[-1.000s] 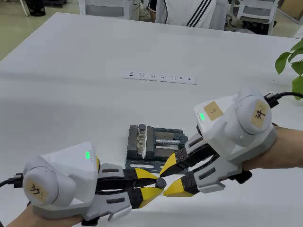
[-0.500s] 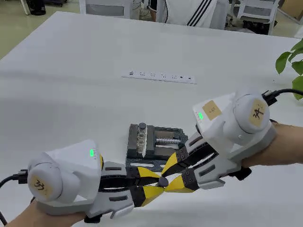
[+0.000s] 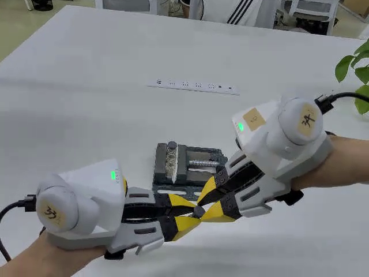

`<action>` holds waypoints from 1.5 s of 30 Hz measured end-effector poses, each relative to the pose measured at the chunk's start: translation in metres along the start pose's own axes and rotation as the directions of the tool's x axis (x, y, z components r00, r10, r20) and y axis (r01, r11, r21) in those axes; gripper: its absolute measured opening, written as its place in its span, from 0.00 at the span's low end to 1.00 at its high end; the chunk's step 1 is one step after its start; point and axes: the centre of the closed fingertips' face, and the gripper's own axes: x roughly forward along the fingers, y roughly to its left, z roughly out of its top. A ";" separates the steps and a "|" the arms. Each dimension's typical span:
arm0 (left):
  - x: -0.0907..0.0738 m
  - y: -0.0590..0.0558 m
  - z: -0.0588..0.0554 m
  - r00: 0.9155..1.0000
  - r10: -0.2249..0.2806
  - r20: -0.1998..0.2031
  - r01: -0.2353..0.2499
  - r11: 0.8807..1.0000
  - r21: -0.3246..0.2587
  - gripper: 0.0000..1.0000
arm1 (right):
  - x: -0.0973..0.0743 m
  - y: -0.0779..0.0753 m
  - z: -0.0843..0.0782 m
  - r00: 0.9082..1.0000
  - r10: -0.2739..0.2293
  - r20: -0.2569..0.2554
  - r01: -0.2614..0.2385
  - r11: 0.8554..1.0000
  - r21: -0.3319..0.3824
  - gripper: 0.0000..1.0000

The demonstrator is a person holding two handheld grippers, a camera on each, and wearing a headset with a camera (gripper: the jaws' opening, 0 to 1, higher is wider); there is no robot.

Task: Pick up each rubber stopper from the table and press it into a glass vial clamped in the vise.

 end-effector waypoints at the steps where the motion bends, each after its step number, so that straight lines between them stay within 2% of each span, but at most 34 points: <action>1: 0.000 0.000 0.000 1.000 0.001 0.000 -0.001 1.000 -0.002 0.05 | 0.000 0.000 0.001 1.000 0.000 -0.001 0.000 1.000 0.002 0.07; 6: 0.001 0.001 0.001 1.000 -0.006 0.000 0.006 1.000 0.017 0.05 | -0.002 0.000 0.001 1.000 0.012 -0.015 -0.012 0.999 0.040 0.07; 8: 0.003 0.000 0.001 1.000 -0.011 -0.013 0.011 1.000 0.029 0.05 | -0.002 0.002 0.000 1.000 0.017 -0.025 -0.016 0.999 0.049 0.07; 13: 0.006 -0.001 -0.001 0.999 -0.014 -0.030 0.015 0.999 0.050 0.06 | -0.002 0.003 -0.004 0.999 0.021 -0.046 -0.019 0.999 0.037 0.07; 19: 0.007 0.001 -0.001 1.000 -0.002 -0.030 0.004 0.999 0.037 0.06 | -0.002 0.001 -0.005 0.999 0.018 -0.046 -0.016 0.999 0.045 0.06; 22: 0.006 0.007 -0.002 0.999 0.016 -0.027 -0.016 0.999 0.029 0.09 | -0.001 0.000 -0.005 0.999 0.017 -0.044 -0.015 0.999 0.048 0.06; 26: 0.006 0.010 0.000 0.999 0.033 -0.011 -0.032 0.999 0.015 0.22 | 0.000 -0.002 -0.008 0.999 0.006 -0.054 -0.004 0.999 0.036 0.06; 30: 0.006 0.014 -0.002 0.998 0.054 -0.020 -0.054 0.998 0.015 0.31 | 0.002 -0.008 -0.013 0.998 -0.008 -0.063 0.011 0.999 0.042 0.06; 36: 0.002 0.023 -0.015 0.993 0.104 -0.050 -0.105 0.994 -0.012 0.52 | 0.001 -0.014 -0.018 0.997 -0.019 -0.070 0.022 0.999 0.043 0.06; 38: -0.001 0.030 -0.020 0.987 0.149 -0.062 -0.150 0.989 -0.011 0.62 | 0.000 -0.015 -0.019 0.997 -0.020 -0.072 0.023 0.999 0.042 0.06; 39: -0.002 0.033 -0.023 0.984 0.166 -0.071 -0.168 0.986 -0.019 0.72 | 0.000 -0.015 -0.019 0.997 -0.022 -0.072 0.025 0.999 0.043 0.06; 41: -0.004 0.039 -0.025 0.975 0.211 -0.071 -0.212 0.977 -0.014 0.84 | 0.000 -0.016 -0.020 0.997 -0.022 -0.074 0.026 0.999 0.043 0.06; 45: -0.009 0.045 -0.032 0.965 0.242 -0.099 -0.247 0.968 -0.050 0.97 | 0.000 -0.017 -0.022 0.997 -0.022 -0.075 0.025 0.999 0.041 0.06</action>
